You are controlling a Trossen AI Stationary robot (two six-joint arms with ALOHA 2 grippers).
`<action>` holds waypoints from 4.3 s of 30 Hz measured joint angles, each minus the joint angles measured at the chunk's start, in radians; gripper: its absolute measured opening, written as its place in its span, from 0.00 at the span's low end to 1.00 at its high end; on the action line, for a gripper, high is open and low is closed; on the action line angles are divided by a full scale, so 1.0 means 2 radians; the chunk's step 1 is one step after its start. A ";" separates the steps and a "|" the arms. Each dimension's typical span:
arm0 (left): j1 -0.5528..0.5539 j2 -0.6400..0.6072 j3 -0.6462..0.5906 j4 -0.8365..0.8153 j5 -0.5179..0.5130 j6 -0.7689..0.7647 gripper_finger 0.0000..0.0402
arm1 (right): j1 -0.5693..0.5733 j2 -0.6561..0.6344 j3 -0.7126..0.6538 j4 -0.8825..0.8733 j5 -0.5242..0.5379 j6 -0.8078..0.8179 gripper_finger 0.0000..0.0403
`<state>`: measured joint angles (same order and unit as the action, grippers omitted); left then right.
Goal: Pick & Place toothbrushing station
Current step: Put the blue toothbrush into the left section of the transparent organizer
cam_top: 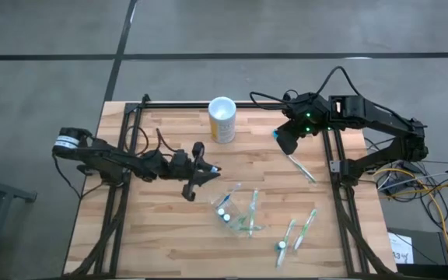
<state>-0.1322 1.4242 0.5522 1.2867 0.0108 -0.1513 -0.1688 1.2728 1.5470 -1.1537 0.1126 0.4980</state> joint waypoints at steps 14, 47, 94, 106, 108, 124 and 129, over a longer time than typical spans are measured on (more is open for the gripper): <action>0.000 0.099 0.032 0.063 0.048 -0.041 0.14 | 0.000 0.000 -0.006 0.021 -0.002 0.003 0.17; 0.000 0.204 0.022 0.055 0.059 -0.126 0.19 | 0.000 0.000 -0.007 0.014 -0.004 -0.006 0.15; 0.000 0.203 0.026 0.055 0.050 -0.206 0.20 | 0.000 0.000 -0.007 0.014 -0.004 -0.006 0.13; 0.003 0.203 0.025 0.055 0.052 -0.218 0.25 | 0.000 0.000 -0.007 0.015 -0.004 -0.022 0.13; 0.003 0.203 0.025 0.055 0.061 -0.224 0.27 | 0.000 0.000 -0.007 0.015 -0.004 -0.023 0.13; 0.023 0.203 0.027 0.056 0.085 -0.252 0.39 | 0.000 0.000 -0.007 0.014 -0.004 -0.032 0.13; 0.039 0.202 0.029 0.060 0.076 -0.230 0.39 | 0.000 0.000 -0.007 0.014 -0.004 -0.032 0.13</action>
<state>-0.0539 1.8286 0.6106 1.4064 0.1633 -0.6115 -0.1687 1.2720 1.5333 -1.1248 0.1040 0.4335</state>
